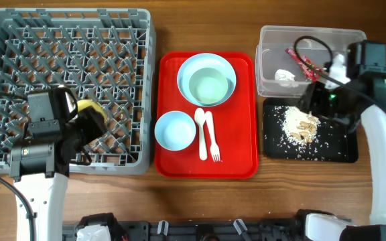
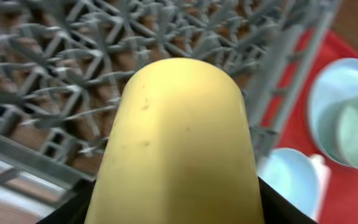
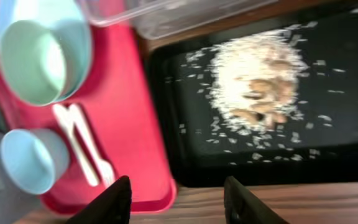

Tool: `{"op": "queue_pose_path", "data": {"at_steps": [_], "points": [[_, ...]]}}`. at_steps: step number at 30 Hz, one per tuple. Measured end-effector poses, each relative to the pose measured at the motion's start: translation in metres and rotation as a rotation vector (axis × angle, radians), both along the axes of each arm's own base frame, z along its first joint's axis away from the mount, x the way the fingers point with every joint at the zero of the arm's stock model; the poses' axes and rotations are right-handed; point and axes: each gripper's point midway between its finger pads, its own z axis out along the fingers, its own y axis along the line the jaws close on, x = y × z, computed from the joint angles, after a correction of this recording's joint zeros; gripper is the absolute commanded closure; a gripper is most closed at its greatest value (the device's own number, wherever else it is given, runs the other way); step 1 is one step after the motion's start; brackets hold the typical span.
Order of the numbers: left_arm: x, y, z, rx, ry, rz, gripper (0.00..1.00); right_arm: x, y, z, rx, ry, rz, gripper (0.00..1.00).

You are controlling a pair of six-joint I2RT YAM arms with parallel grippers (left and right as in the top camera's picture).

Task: Sort waste into correct bins and load items into the dishwasher rack
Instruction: 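Place the yellow cup upside down in the rack with the left gripper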

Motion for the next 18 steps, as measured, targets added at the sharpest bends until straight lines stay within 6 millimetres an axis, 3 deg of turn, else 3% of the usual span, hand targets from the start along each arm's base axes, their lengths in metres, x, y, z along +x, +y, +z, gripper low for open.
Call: {"op": "queue_pose_path", "data": {"at_steps": [4, 9, 14, 16, 17, 18], "points": [[-0.003, 0.023, -0.001, 0.113, 0.021, 0.065, 0.96, 0.000, -0.010, -0.001, -0.028, -0.001, -0.010, 0.47], [-0.007, 0.047, -0.026, 0.140, 0.149, 0.142, 0.96, -0.001, -0.011, -0.001, -0.033, 0.001, 0.000, 0.47], [0.000, 0.043, -0.062, 0.080, 0.282, 0.124, 0.96, -0.003, -0.010, -0.001, -0.032, 0.009, 0.000, 0.47], [0.006, 0.042, -0.077, 0.062, 0.324, 0.116, 0.84, -0.003, -0.010, -0.001, -0.032, 0.009, 0.000, 0.47], [0.009, 0.042, -0.083, 0.058, 0.338, 0.114, 0.84, -0.003, -0.010, -0.001, -0.032, 0.010, 0.000, 0.47], [0.011, 0.041, -0.087, 0.053, 0.346, 0.112, 0.55, -0.003, -0.010, -0.001, -0.032, 0.010, 0.000, 0.47]]}}
